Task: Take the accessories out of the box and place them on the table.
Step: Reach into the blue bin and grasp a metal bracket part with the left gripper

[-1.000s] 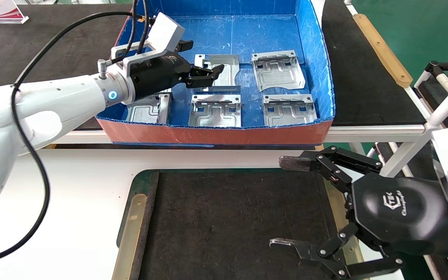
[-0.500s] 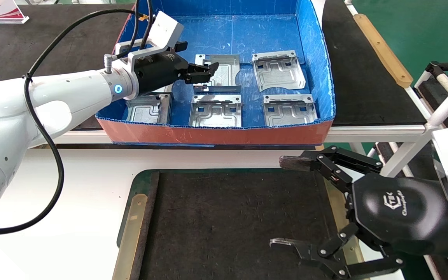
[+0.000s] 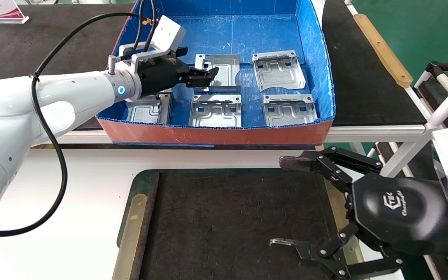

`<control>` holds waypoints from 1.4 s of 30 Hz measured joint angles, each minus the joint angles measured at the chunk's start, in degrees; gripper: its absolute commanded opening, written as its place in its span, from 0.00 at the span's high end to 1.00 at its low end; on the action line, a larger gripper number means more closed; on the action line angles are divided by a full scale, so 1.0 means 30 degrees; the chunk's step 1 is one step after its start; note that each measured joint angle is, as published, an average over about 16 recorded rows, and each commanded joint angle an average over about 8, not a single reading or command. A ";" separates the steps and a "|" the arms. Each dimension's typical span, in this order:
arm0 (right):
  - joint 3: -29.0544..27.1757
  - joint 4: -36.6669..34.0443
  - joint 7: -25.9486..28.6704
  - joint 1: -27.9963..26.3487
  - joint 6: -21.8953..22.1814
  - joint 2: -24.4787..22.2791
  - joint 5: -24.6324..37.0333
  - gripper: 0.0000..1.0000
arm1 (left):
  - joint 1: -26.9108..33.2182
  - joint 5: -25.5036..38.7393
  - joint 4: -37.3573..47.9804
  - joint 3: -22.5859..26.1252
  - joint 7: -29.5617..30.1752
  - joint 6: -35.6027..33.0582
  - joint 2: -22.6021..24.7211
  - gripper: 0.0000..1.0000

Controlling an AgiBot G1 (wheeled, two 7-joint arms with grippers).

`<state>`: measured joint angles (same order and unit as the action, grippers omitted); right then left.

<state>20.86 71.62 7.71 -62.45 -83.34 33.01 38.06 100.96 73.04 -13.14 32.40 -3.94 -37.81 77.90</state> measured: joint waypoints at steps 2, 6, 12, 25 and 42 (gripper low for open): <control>0.0000 -0.0001 0.0000 0.0001 0.0001 0.0000 0.0000 0.00 | -0.0017 -0.0007 -0.0044 0.0127 0.0080 0.0072 0.0004 0.00; -0.0001 -0.0002 0.0000 0.0002 0.0002 -0.0001 -0.0001 0.24 | -0.0039 -0.0015 -0.0104 0.0290 0.0178 0.0173 0.0011 0.30; -0.0002 -0.0004 0.0000 0.0003 0.0004 -0.0001 -0.0001 0.94 | -0.0047 -0.0018 -0.0137 0.0332 0.0193 0.0204 0.0010 1.00; -0.0001 -0.0004 0.0000 0.0003 0.0004 -0.0002 -0.0001 1.00 | -0.0061 -0.0034 -0.0124 0.0221 0.0177 0.0140 -0.0004 1.00; -0.0001 -0.0004 0.0000 0.0003 0.0004 -0.0002 -0.0001 1.00 | -0.0065 -0.0040 -0.0101 0.0174 0.0156 0.0104 -0.0013 1.00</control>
<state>20.85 71.61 7.71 -62.44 -83.33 33.01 38.06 100.77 72.92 -13.44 32.92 -3.47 -37.50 77.86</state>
